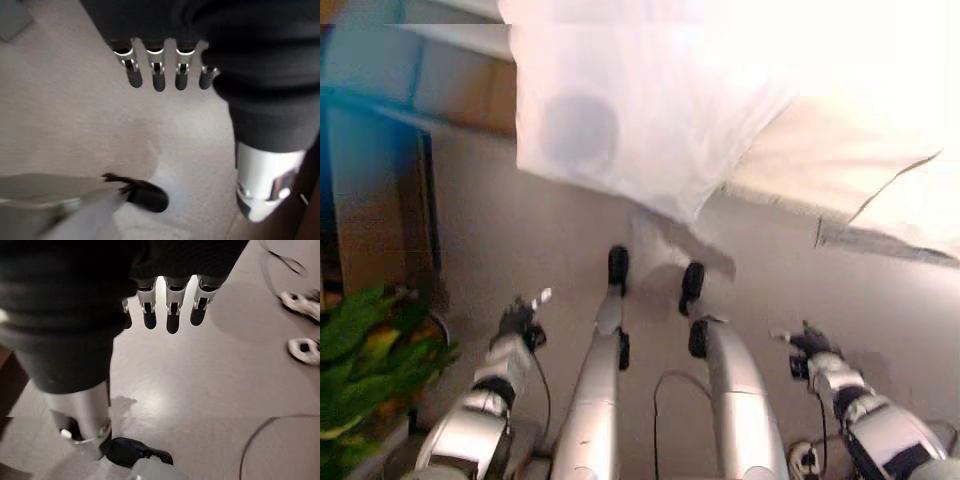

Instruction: Make the bed

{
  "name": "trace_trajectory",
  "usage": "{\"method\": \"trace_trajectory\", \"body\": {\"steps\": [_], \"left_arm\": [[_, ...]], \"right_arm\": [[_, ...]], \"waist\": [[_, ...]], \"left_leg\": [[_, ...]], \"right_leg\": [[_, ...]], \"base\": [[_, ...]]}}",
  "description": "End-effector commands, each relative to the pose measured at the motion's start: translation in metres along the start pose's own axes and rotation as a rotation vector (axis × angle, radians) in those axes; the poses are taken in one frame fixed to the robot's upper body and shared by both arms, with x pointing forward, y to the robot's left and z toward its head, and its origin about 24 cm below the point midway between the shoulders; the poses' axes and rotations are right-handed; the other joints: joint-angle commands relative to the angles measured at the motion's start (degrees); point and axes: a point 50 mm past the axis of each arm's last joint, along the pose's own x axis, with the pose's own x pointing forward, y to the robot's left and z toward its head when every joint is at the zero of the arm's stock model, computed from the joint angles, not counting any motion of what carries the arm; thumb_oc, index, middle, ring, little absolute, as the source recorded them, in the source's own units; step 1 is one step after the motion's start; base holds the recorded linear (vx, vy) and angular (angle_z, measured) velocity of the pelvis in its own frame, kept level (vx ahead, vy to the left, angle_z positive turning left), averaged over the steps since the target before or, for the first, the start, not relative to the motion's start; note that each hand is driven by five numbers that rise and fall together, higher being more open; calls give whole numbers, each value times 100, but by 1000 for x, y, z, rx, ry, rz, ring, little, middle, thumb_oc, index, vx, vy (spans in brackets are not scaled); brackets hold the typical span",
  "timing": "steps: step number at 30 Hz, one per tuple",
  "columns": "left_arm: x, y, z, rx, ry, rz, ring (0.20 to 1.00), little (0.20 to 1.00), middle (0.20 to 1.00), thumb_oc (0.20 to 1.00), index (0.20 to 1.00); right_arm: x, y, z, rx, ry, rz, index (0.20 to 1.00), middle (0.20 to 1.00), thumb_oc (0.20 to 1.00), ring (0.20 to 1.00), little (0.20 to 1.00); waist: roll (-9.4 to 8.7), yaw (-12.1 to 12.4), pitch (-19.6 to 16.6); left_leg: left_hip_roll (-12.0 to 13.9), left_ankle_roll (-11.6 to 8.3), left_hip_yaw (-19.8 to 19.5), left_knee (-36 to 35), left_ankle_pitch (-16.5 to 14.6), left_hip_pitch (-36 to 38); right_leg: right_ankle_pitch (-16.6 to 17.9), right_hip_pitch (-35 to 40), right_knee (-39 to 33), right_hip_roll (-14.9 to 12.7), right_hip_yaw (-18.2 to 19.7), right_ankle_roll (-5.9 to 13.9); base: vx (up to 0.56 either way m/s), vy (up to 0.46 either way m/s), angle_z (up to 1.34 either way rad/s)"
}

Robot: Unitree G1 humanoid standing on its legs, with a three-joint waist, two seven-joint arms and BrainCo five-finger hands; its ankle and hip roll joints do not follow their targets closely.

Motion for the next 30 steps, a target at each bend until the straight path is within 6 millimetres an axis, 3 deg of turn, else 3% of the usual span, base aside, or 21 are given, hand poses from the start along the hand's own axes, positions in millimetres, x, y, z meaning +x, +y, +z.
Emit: {"method": "trace_trajectory", "body": {"steps": [1, 3, 4, 5, 7, 11, 12, 13, 16, 17, 24, 30], "left_arm": [[-4, -3, -26, 68, 67, -25, 1000, 1000, 1000, 1000, 1000], [-11, 5, -48, 140, 114, -27, 1000, 1000, 1000, 1000, 1000], [-11, 5, -48, 140, 114, -27, 1000, 1000, 1000, 1000, 1000], [-15, 6, -60, 330, 118, -70, 1000, 1000, 1000, 1000, 1000], [-22, 13, -76, 385, 156, -83, 1000, 1000, 1000, 1000, 1000], [-34, 20, -103, 467, 222, -88, 1000, 1000, 1000, 1000, 1000], [-34, 20, -103, 467, 222, -88, 1000, 1000, 1000, 1000, 1000], [-40, 26, -118, 555, 269, -106, 1000, 1000, 1000, 1000, 1000], [-46, 34, -128, 659, 300, -105, 1000, 1000, 1000, 1000, 1000], [-52, 36, -138, 756, 324, -121, 1000, 1000, 1000, 1000, 1000], [-61, 35, -155, 849, 372, -168, 1000, 1000, 1000, 1000, 1000], [-65, 42, -161, 841, 431, -194, 1000, 1000, 1000, 1000, 1000]], "right_arm": [[0, -10, -5, 30, -3, 9, 1000, 1000, 1000, 1000, 1000], [-3, -11, -24, 34, 37, 13, 1000, 1000, 1000, 1000, 1000], [-3, -11, -24, 34, 37, 12, 1000, 1000, 1000, 1000, 1000], [-6, -10, -35, -28, 51, 31, 1000, 1000, 1000, 1000, 1000], [-10, -10, -52, -71, 83, 46, 1000, 1000, 1000, 1000, 1000], [-18, -6, -79, -99, 146, 71, 1000, 1000, 1000, 1000, 1000], [-18, -6, -79, -99, 146, 71, 1000, 1000, 1000, 1000, 1000], [-23, 1, -91, -164, 173, 119, 1000, 1000, 1000, 1000, 1000], [-29, 4, -104, -244, 205, 152, 1000, 1000, 1000, 1000, 1000], [-34, 7, -116, -300, 233, 178, 1000, 1000, 1000, 1000, 1000], [-47, 18, -141, -280, 310, 212, 1000, 1000, 1000, 1000, 1000], [-49, 23, -144, -383, 316, 273, 1000, 1000, 1000, 1000, 1000]], "waist": [[122, -24, 290], [177, -32, 117], [178, -32, 119], [204, -48, -218], [183, -52, -471], [106, -45, -1073], [105, -44, -1071], [94, -64, -1437], [82, -50, -1677], [65, -59, -1916], [58, -127, -2246], [66, -111, -2293]], "left_leg": [[-182, 69, 115, 304, -608, 1266], [-149, 63, 116, 95, -607, 1942], [-148, 63, 116, 94, -607, 1944], [-145, 53, 150, 78, -657, 2302], [-151, 40, 221, 121, -746, 2621], [-152, 112, 292, 104, -952, 3196], [-152, 112, 292, 103, -952, 3199], [-113, 194, 364, -177, -998, 3498], [-134, 240, 390, -382, -1004, 3781], [-140, 252, 451, -649, -980, 4006], [-156, 287, 568, -802, -1000, 4180], [-148, 305, 666, -802, -1030, 4293]], "right_leg": [[405, 1615, -1072, 108, -239, 375], [374, 2321, -1278, 127, -265, 391], [375, 2323, -1279, 127, -265, 391], [381, 2773, -1562, 158, -253, 422], [375, 3183, -1771, 184, -224, 435], [400, 3789, -2083, 272, -180, 462], [400, 3792, -2084, 272, -179, 462], [420, 3996, -2205, 331, -91, 490], [431, 4211, -2323, 370, 10, 500], [484, 4377, -2494, 387, 45, 538], [586, 4538, -2679, 399, 104, 596], [599, 4637, -2696, 397, 143, 596]], "base": [[90, -89, -20], [95, -84, -16], [107, -96, 7], [112, -76, 27], [98, -80, 20], [73, -20, 0], [121, 20, -2], [135, 33, -2], [119, 52, -8], [78, 54, -7], [19, 49, -9], [1, 9, -6]]}}
